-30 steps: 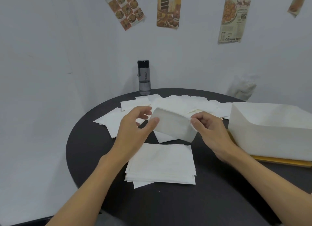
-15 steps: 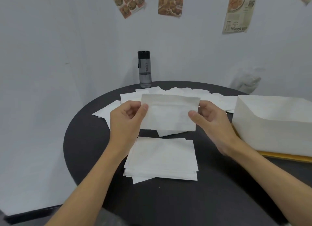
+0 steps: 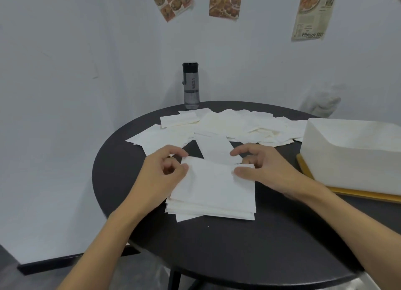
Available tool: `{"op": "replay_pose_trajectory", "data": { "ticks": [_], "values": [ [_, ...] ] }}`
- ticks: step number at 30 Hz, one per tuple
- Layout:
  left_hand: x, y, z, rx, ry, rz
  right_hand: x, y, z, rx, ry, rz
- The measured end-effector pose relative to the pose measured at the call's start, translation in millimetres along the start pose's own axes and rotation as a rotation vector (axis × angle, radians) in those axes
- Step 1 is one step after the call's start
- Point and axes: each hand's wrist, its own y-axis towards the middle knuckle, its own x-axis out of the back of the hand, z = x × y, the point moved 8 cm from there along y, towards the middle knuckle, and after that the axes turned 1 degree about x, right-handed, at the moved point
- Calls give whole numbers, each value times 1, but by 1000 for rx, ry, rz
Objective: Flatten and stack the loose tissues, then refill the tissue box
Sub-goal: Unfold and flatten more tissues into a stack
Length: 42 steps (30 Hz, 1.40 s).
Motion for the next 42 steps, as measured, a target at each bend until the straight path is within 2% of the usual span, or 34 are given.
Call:
{"op": "replay_pose_trajectory", "data": {
  "ticks": [6, 11, 14, 24, 28, 32, 38, 40, 42],
  "values": [
    [-5, -4, 7, -39, 310, 74, -3, -3, -6, -1, -125, 28],
    [-22, -10, 6, -97, 396, 289, -3, -2, -9, 2, -140, 16],
    [-28, -11, 8, -111, 462, 352, -3, -2, -8, 22, -168, 20],
    [-25, -1, 14, -144, 545, 321, 7, 2, -9, 28, -246, -95],
    [-23, 6, 15, -131, 594, 293, 2, 10, -11, 27, -249, -78],
    [-21, 10, 19, -143, 633, 275, -7, 12, 3, 129, -256, -45],
    [-1, 28, 6, -205, 527, 32, -29, 9, 4, 157, -429, 97],
    [-8, 36, 2, -192, 473, 74, -30, 8, 5, 175, -421, 114],
    [-27, 40, 0, -170, 461, 195, -21, 12, 4, 170, -363, 46]
  ]
}}
